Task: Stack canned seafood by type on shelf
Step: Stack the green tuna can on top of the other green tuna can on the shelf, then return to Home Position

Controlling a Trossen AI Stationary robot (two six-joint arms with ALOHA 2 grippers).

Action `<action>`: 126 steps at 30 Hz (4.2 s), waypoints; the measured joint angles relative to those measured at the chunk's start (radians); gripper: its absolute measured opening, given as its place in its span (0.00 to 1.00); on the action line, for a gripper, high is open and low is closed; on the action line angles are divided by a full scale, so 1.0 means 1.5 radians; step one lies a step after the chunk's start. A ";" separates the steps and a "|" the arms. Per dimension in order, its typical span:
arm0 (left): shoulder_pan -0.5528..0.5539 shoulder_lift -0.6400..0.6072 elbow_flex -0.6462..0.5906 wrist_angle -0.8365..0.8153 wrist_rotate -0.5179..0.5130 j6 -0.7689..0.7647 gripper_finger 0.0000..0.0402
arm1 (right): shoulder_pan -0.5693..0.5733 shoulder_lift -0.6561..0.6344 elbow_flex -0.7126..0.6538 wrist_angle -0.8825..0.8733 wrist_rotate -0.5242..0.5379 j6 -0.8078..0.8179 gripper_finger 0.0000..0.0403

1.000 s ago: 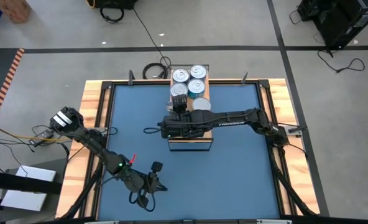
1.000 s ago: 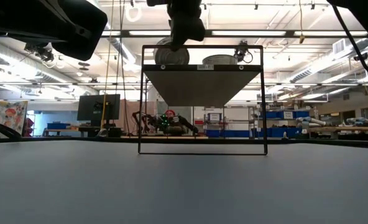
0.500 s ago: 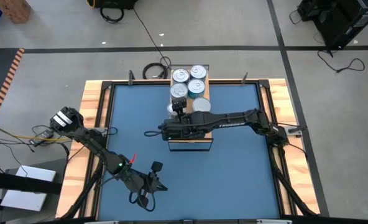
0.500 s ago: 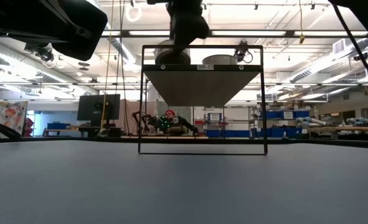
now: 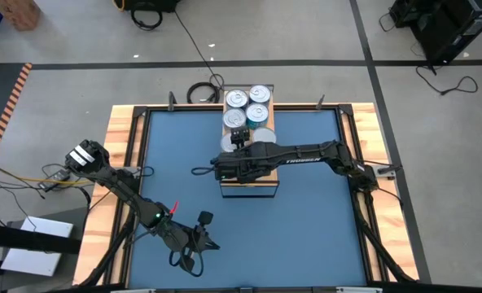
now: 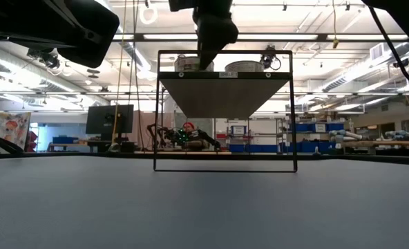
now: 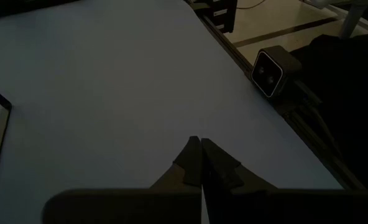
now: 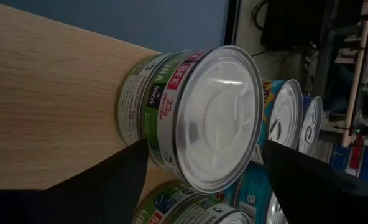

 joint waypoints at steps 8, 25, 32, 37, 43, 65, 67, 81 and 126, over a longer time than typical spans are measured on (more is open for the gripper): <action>0.000 0.000 0.000 0.007 0.023 -0.007 0.00 | 0.004 -0.002 0.000 -0.008 -0.004 0.007 0.76; 0.076 -0.008 0.000 0.076 0.130 0.054 0.00 | 0.067 -0.085 -0.007 0.046 -0.127 0.037 0.03; 0.111 -0.044 0.000 0.096 0.151 0.089 0.00 | 0.072 -0.168 -0.132 0.182 -0.174 0.017 0.01; 0.127 -0.073 0.000 0.094 0.158 0.105 0.00 | 0.071 -0.293 -0.362 0.387 -0.220 0.010 0.01; 0.147 -0.127 0.000 0.085 0.169 0.123 0.00 | 0.077 -0.472 -0.638 0.642 -0.241 0.019 0.00; 0.302 -0.254 -0.001 0.032 0.219 0.175 0.00 | 0.051 -0.847 -1.122 0.993 -0.274 0.060 0.00; 0.322 -0.254 -0.012 0.048 0.230 0.175 0.00 | 0.037 -0.865 -1.145 1.011 -0.295 0.060 0.00; 0.434 -0.368 -0.172 0.157 0.295 0.137 0.00 | -0.006 -0.992 -1.263 1.040 -0.324 0.047 0.00; 0.655 -0.916 -0.484 -0.057 0.326 0.098 0.00 | -0.218 -1.461 -1.541 0.947 -0.552 0.139 0.00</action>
